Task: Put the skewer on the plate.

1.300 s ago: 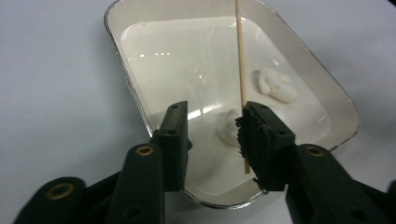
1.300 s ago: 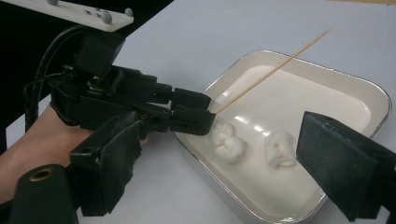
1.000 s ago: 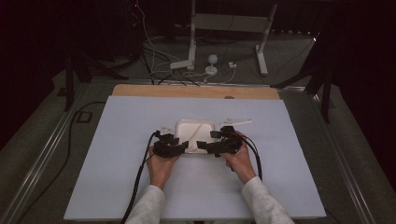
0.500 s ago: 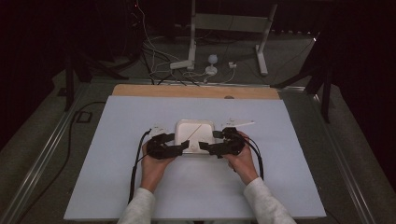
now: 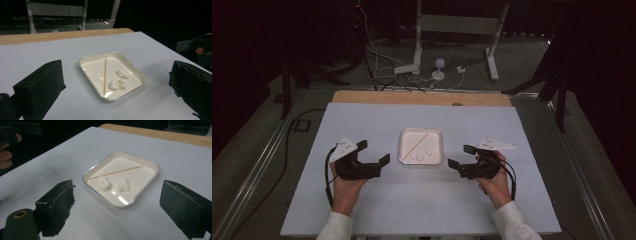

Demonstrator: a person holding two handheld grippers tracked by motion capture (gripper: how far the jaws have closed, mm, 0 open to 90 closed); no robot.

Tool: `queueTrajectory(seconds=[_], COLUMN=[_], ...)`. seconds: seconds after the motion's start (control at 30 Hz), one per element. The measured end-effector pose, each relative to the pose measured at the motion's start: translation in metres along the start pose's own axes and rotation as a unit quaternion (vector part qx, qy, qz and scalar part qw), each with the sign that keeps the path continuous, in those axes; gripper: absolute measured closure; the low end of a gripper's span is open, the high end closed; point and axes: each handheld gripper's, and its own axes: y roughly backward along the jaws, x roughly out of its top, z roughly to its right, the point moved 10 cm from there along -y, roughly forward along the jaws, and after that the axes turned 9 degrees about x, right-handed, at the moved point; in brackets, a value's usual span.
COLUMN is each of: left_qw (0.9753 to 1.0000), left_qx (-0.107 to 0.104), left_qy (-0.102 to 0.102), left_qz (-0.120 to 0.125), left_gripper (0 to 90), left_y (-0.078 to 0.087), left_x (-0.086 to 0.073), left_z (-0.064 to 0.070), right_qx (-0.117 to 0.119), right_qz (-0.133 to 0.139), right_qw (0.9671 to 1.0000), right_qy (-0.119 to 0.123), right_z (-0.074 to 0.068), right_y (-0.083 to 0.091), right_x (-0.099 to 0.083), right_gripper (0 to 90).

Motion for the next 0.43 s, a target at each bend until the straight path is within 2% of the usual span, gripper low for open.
queueTrajectory(seconds=[0.13,0.23,0.37,0.43], left_qw=[0.9997,0.9995,0.9987,0.9984], left_qx=[0.014,0.023,0.042,0.047], left_qy=[-0.014,-0.019,-0.022,-0.022], left_qz=[0.014,0.013,0.02,0.02], left_gripper=[0.6,0.6,0.6,0.6], left_y=[0.019,0.029,0.04,0.043], left_x=[-0.007,-0.016,-0.024,-0.026], left_z=[-0.011,-0.019,-0.027,-0.029], right_qx=[-0.017,-0.032,-0.053,-0.067], right_qz=[0.015,0.022,0.03,0.03], right_qw=[0.9997,0.9992,0.9981,0.9972], right_qy=[0.005,0.008,0.004,0.012], right_z=[0.007,0.013,0.02,0.023], right_y=[0.023,0.038,0.057,0.067], right_x=[-0.011,-0.022,-0.036,-0.042], right_gripper=[10.7,10.3,10.1,9.9])
